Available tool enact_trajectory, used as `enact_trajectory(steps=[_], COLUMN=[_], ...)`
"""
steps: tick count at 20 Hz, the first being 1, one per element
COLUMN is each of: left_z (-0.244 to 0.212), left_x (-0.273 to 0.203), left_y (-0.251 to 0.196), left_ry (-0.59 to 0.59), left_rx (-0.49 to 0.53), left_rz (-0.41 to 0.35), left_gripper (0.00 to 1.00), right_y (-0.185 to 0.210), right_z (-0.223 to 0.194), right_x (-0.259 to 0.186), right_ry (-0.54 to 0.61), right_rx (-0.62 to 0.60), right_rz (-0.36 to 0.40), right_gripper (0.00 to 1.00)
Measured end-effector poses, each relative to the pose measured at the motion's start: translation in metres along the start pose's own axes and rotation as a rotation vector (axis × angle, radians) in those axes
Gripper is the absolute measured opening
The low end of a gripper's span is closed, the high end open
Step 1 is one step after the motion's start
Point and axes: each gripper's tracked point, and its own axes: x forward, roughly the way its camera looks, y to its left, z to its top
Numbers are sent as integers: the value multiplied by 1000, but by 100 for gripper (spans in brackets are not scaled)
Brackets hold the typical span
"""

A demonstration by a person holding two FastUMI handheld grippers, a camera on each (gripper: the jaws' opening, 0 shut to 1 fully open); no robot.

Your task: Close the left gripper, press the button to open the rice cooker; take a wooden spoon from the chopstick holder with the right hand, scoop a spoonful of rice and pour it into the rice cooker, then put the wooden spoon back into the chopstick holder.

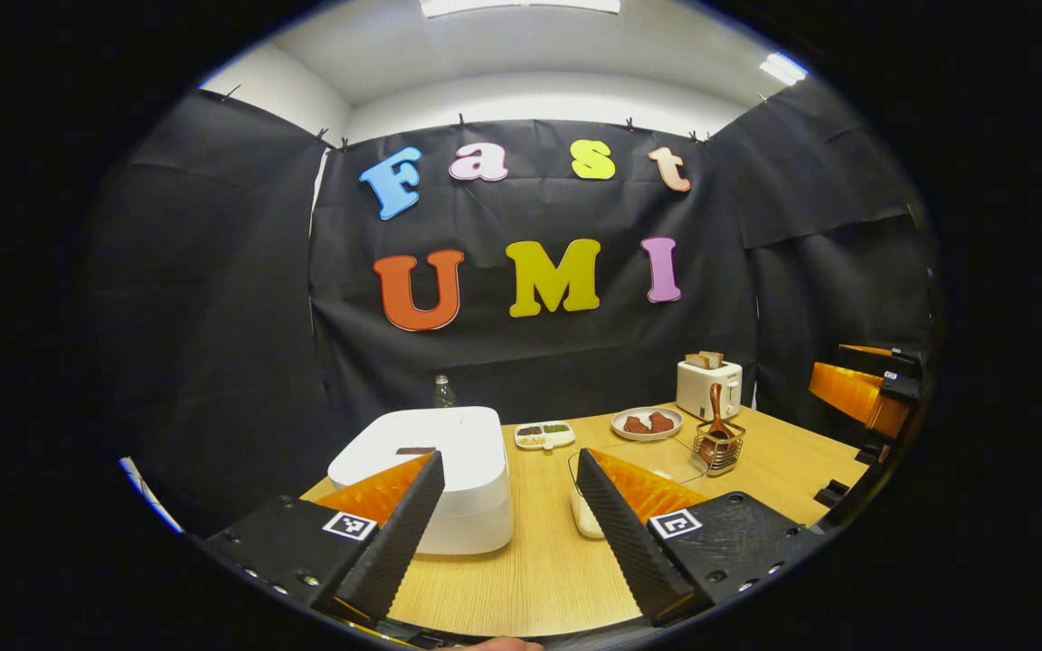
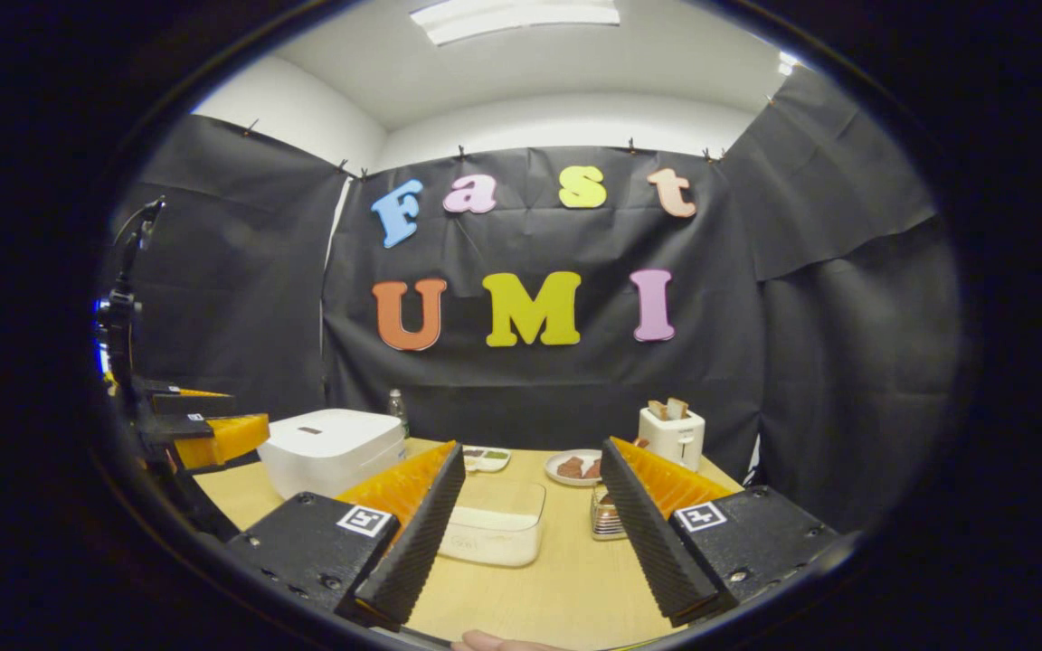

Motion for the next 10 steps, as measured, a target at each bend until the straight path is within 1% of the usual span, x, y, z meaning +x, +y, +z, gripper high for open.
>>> enact_trajectory(steps=[2,3,6,10], left_z=[0,1,5,10], left_x=[0,-1,-5,-8], left_y=[-7,-8,-4,-9], left_ry=[3,1,-15,-22], left_rx=[-19,-20,-19,-43], left_rz=[-20,-22,-12,-32], left_gripper=[95,95,95,95], right_y=[2,2,-1,-2], right_z=[-2,-2,4,3], right_x=[1,1,-3,-3], right_ry=[14,15,-1,-9], right_rx=[2,0,-10,-8], right_rz=[7,10,2,6], right_gripper=[100,98,98,99])
